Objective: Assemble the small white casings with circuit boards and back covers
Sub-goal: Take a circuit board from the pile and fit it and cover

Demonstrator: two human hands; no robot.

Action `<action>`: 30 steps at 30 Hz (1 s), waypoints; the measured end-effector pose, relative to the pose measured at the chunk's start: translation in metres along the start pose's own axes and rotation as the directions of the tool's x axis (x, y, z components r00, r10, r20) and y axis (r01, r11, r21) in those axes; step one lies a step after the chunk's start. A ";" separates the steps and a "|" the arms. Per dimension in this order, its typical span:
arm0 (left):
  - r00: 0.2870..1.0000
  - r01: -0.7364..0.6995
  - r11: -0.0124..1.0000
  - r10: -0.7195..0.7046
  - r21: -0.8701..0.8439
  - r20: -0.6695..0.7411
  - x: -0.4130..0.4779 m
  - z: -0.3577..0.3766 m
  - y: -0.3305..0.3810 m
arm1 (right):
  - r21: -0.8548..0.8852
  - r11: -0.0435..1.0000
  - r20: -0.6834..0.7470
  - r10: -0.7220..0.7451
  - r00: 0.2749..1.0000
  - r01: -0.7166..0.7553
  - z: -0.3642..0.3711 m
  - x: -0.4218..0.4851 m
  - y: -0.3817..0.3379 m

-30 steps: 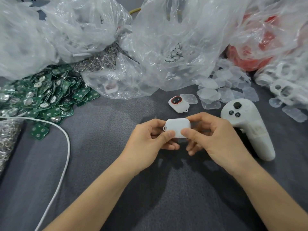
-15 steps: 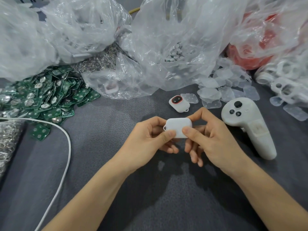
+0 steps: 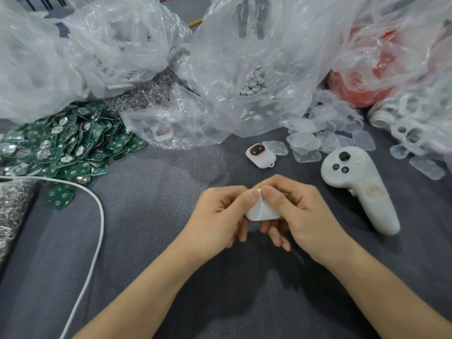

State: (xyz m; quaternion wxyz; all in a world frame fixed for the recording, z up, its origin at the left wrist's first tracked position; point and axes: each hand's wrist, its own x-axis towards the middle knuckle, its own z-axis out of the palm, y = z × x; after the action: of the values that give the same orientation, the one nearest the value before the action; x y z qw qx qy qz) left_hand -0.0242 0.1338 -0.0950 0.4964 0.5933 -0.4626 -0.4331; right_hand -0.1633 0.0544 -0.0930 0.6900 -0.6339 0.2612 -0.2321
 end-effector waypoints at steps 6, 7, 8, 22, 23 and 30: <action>0.997 0.008 0.998 -0.013 -0.063 -0.077 0.003 0.005 -0.003 | 0.145 0.989 -0.078 0.053 0.996 -0.042 0.000 0.003 -0.003; 0.997 0.014 0.995 -0.021 -0.095 -0.070 0.004 0.006 -0.003 | 0.138 0.990 -0.097 0.056 0.994 -0.043 -0.002 0.003 -0.003; 0.998 0.016 0.994 -0.023 -0.109 -0.061 0.004 0.006 -0.004 | 0.114 0.993 -0.117 0.054 0.992 -0.041 -0.003 0.003 -0.003; 0.997 -0.021 0.974 0.037 -0.224 0.065 0.002 -0.002 0.002 | 0.043 0.998 -0.117 -0.034 0.993 0.039 -0.002 -0.004 -0.011; 0.998 -0.040 0.977 0.050 -0.212 0.043 0.002 -0.001 0.001 | 0.038 0.998 -0.121 -0.044 0.992 0.049 -0.002 -0.004 -0.010; 0.925 -0.322 0.944 0.330 0.072 -0.191 0.000 0.003 -0.007 | 0.237 0.967 -0.111 -0.066 0.992 0.091 -0.003 -0.001 -0.009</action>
State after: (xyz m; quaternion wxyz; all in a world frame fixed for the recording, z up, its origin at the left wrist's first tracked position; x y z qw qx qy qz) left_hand -0.0268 0.1337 -0.1019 0.5938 0.5582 -0.5108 -0.2736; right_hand -0.1661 0.0520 -0.0843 0.7381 -0.5423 0.2404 -0.3215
